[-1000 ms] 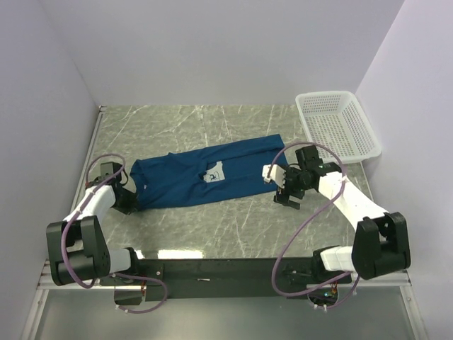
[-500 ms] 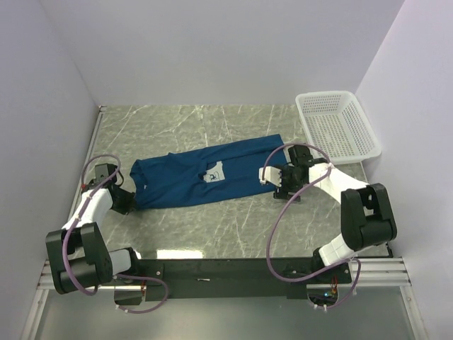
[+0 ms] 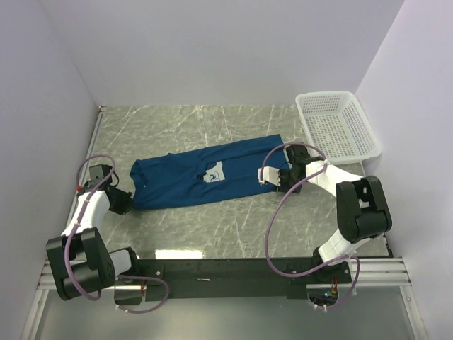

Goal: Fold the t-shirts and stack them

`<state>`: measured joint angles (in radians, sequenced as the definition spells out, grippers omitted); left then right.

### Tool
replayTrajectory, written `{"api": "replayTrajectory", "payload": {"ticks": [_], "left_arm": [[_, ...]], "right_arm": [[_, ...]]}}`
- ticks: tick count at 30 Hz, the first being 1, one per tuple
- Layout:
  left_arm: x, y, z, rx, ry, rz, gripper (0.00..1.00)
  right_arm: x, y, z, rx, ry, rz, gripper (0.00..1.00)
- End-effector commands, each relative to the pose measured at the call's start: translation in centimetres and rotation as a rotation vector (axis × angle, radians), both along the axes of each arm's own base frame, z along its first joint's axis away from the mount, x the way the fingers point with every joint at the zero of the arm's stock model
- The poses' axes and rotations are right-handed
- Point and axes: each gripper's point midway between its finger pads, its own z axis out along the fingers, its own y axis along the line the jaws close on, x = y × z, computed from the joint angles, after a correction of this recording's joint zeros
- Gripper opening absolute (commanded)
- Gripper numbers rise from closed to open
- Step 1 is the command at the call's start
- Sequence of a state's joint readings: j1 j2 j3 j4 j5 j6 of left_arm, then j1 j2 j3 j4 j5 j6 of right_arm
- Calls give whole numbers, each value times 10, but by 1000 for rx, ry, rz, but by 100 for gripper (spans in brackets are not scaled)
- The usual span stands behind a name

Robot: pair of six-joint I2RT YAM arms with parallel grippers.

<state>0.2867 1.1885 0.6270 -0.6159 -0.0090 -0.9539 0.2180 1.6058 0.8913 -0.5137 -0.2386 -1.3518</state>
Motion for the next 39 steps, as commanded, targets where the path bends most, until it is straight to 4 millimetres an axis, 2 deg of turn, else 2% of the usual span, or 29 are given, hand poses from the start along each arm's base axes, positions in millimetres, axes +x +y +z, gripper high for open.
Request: {"api": "replayTrajectory", "payload": {"ticks": [1, 15, 19, 25, 34, 39], "left_arm": [[0, 2, 8, -9, -22, -8, 1], [-8, 7, 20, -49, -40, 17, 1], [-10, 7, 22, -50, -38, 18, 1], [-15, 8, 24, -53, -24, 28, 1], [-26, 4, 22, -72, 11, 45, 1], [-39, -2, 20, -87, 42, 39, 1]], "right_arm": [[13, -3, 4, -17, -49, -10, 42], [8, -17, -3, -27, -24, -85, 6], [-1, -19, -3, -25, -14, -85, 5], [-25, -30, -2, -49, -10, -74, 4], [-71, -44, -3, -87, 15, -51, 4], [-105, -51, -2, -102, 27, -26, 7]]}}
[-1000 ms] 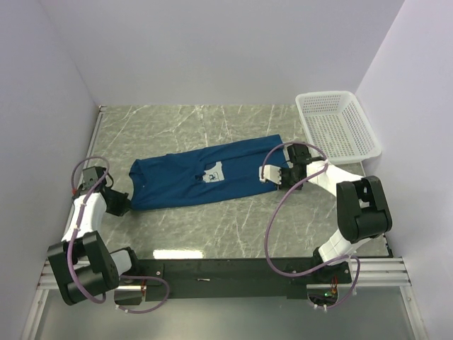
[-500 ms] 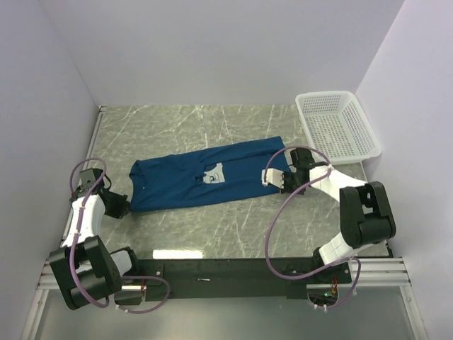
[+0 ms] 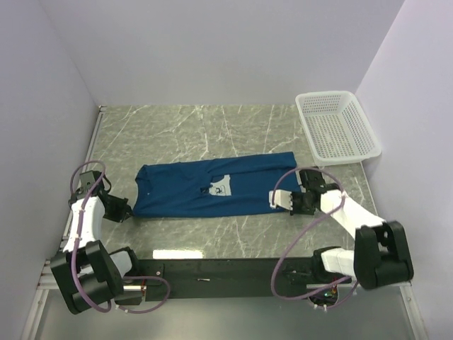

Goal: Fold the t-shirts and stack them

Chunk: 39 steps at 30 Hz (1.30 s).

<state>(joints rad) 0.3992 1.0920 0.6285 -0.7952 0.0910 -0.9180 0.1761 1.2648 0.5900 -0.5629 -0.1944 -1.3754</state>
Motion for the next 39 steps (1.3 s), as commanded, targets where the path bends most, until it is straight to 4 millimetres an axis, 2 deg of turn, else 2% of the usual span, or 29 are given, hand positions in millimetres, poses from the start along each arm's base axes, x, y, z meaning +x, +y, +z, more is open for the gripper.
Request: {"api": "replayTrajectory", "payload": {"ticks": [1, 3, 5, 6, 7, 8, 10, 11, 12, 13, 14, 15, 16, 17, 18, 19, 20, 21, 22, 23, 24, 25, 26, 27, 28, 29, 31, 32, 39], "left_arm": [[-7, 0, 8, 14, -2, -11, 1], [-11, -7, 13, -13, -13, -41, 1], [-8, -10, 26, -7, -56, -87, 8], [-3, -14, 39, -11, -120, -111, 23], [3, -14, 52, 6, -172, -122, 33], [6, -13, 62, 30, -216, -136, 42], [15, -7, 89, 105, -332, -157, 59], [18, -11, 92, 103, -361, -201, 60], [22, -9, 96, 127, -391, -216, 61], [26, -13, 100, 122, -435, -249, 62], [43, -10, 114, 170, -537, -294, 65], [54, -14, 122, 179, -616, -341, 75], [61, -41, 128, 60, -720, -463, 77], [82, -46, 149, 86, -858, -542, 78], [92, -53, 136, 10, -827, -572, 78], [105, -68, 148, -13, -846, -655, 76], [118, -71, 117, -47, -724, -714, 75], [127, -77, 111, -35, -678, -768, 71], [146, -90, 124, -6, -692, -855, 69], [158, -88, 97, -4, -612, -900, 68], [165, -89, 92, -9, -591, -923, 65], [178, -92, 96, 9, -610, -966, 64], [185, -94, 78, -28, -572, -984, 64], [191, -95, 73, -37, -561, -999, 60], [199, -102, 76, -43, -565, -1029, 60], [202, -104, 57, -70, -524, -1052, 59], [209, -111, 49, -70, -483, -1079, 57], [210, -113, 36, -84, -443, -1076, 57], [209, -130, 22, -179, -413, -1047, 59]], "right_arm": [[-25, -14, 7, -46, 8, 7, 11], [-30, -11, 15, -18, -1, -11, 28], [-23, 2, 45, 71, -56, -43, 43], [-19, 8, 58, 114, -84, -54, 58], [-16, 15, 75, 168, -123, -84, 64], [-6, 24, 100, 227, -175, -84, 79], [1, 47, 131, 398, -225, -140, 94], [13, 58, 155, 478, -285, -142, 100], [13, 75, 168, 592, -278, -131, 100], [12, 87, 177, 715, -221, -228, 100], [23, 99, 189, 825, -234, -266, 100], [10, 122, 195, 963, -108, -251, 100], [-2, 139, 184, 1009, 43, -219, 100], [-23, 151, 183, 1025, 190, -161, 92], [-35, 161, 183, 1031, 284, -110, 85], [-40, 171, 175, 1038, 403, -74, 79], [-46, 176, 180, 1032, 471, -62, 75], [-48, 176, 179, 1021, 517, -64, 75], [-44, 176, 173, 998, 526, -28, 75], [-46, 174, 180, 984, 558, -45, 75], [-45, 173, 178, 975, 578, -61, 75], [-46, 173, 172, 969, 604, -73, 75], [-47, 174, 170, 975, 611, -74, 75], [-48, 173, 166, 965, 614, -80, 75], [-48, 172, 166, 956, 610, -96, 75], [-42, 171, 161, 940, 576, -103, 75], [-39, 168, 158, 935, 551, -168, 75], [-31, 169, 160, 947, 504, -162, 75], [-27, 165, 161, 938, 431, -172, 76]]}}
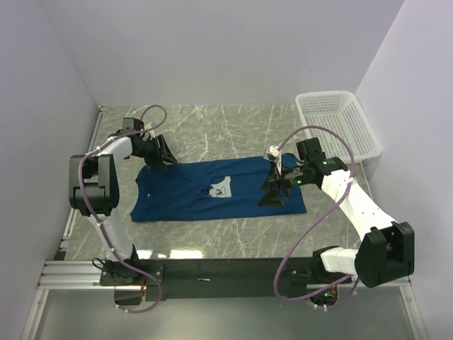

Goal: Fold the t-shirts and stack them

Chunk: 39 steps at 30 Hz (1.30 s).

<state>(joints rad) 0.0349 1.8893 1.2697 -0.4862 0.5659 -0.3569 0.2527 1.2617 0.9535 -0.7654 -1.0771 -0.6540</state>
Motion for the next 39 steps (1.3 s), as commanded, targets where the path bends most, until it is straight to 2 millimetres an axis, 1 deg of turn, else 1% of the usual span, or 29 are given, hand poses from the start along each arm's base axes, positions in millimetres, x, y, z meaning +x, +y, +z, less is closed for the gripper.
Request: {"api": "replayTrajectory", "payload": {"ticks": [1, 5, 8, 19, 22, 26, 29, 31, 32, 33, 38, 39], "left_arm": [[6, -11, 10, -41, -7, -21, 59], [7, -11, -4, -41, 38, 15, 60], [9, -12, -9, -49, 60, 17, 59], [6, -28, 6, -153, 33, -67, 52], [4, -32, 7, -188, 37, -87, 50], [1, -36, 3, -216, 55, -100, 46], [2, -37, 3, -219, 52, -109, 40], [3, -38, 5, -224, 50, -116, 34], [3, -38, 7, -225, 46, -119, 31], [5, -37, 9, -225, 36, -122, 27], [8, -38, 20, -232, 10, -142, 16], [8, -40, 24, -238, 1, -152, 12]], "right_arm": [[7, 1, 6, 8, -46, -22, 76], [7, 0, 6, 9, -44, -21, 76], [5, 0, 5, 6, -47, -21, 76], [6, -1, 1, -2, -32, -23, 76], [7, -1, -1, -9, -27, -26, 76], [7, -1, -1, -9, -19, -25, 76], [7, -1, -1, -8, -13, -24, 76], [7, -1, -2, -8, -8, -23, 76], [7, -1, -2, -8, -8, -22, 76], [8, -1, -2, -9, -5, -24, 76], [8, 0, -2, -9, 2, -19, 76], [8, -1, -2, -8, 4, -21, 76]]}}
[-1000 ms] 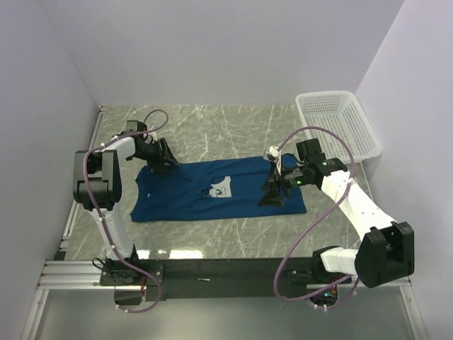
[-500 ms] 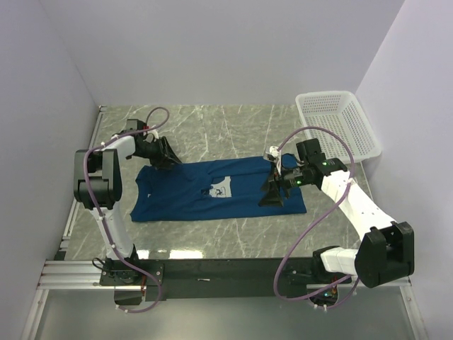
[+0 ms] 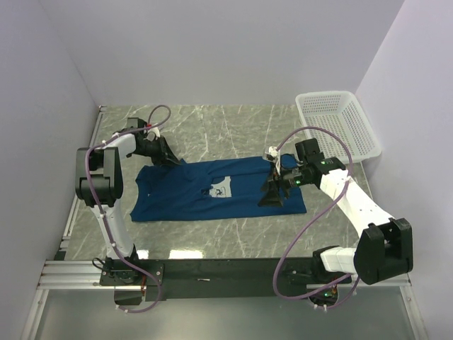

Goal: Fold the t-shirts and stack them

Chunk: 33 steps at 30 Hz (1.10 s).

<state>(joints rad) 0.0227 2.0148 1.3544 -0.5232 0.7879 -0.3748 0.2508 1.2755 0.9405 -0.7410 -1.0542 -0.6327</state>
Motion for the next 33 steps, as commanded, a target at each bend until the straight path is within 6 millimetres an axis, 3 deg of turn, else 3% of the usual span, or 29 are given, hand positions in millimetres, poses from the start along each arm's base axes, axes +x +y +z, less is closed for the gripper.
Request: {"api": "replayTrajectory", "payload": {"ticks": [1, 4, 8, 9, 13, 15, 16, 17, 18, 19, 20, 22, 23, 25, 27, 29, 33], "left_arm": [[9, -6, 26, -37, -95, -59, 9], [8, -9, 33, -58, -117, -84, 4], [6, -4, 35, -24, -129, -77, 7], [6, -1, 33, -9, -123, -65, 17], [24, 29, 31, 150, -154, 76, 35], [40, 56, 48, 306, -248, 191, 39], [43, 64, 74, 340, -313, 247, 42], [48, 84, 82, 438, -343, 331, 43], [46, 92, 90, 469, -359, 384, 49], [43, 100, 116, 492, -416, 441, 53], [39, 112, 122, 541, -417, 504, 55], [18, 118, 130, 527, -370, 606, 62], [3, 119, 114, 528, -305, 637, 67], [-14, 115, 99, 452, -188, 724, 69], [-34, 111, 71, 400, -53, 749, 69], [-41, 115, 48, 376, 49, 786, 67], [-30, 124, 26, 385, 107, 789, 61]], "right_arm": [[4, 1, 6, 11, -16, 0, 76], [4, 1, 5, 11, -9, 0, 76], [4, 1, 5, 13, -10, 4, 76], [3, 1, 5, 11, -9, 3, 76], [3, 0, 5, 9, -9, 3, 76], [3, -1, 5, 5, -12, 2, 76], [4, -1, 3, 1, -12, -1, 76], [4, -2, 2, -6, -17, -5, 76], [5, -2, 0, -12, -17, -8, 76], [6, -3, -2, -19, -14, -13, 76], [7, -4, -3, -27, -16, -17, 76], [13, -7, -7, -57, -33, -38, 76], [14, -8, -9, -66, -32, -49, 76], [15, -10, -9, -76, -46, -60, 76], [17, -9, -7, -73, -52, -66, 76], [15, -9, -6, -66, -47, -62, 76], [12, -9, -4, -62, -54, -62, 76]]}}
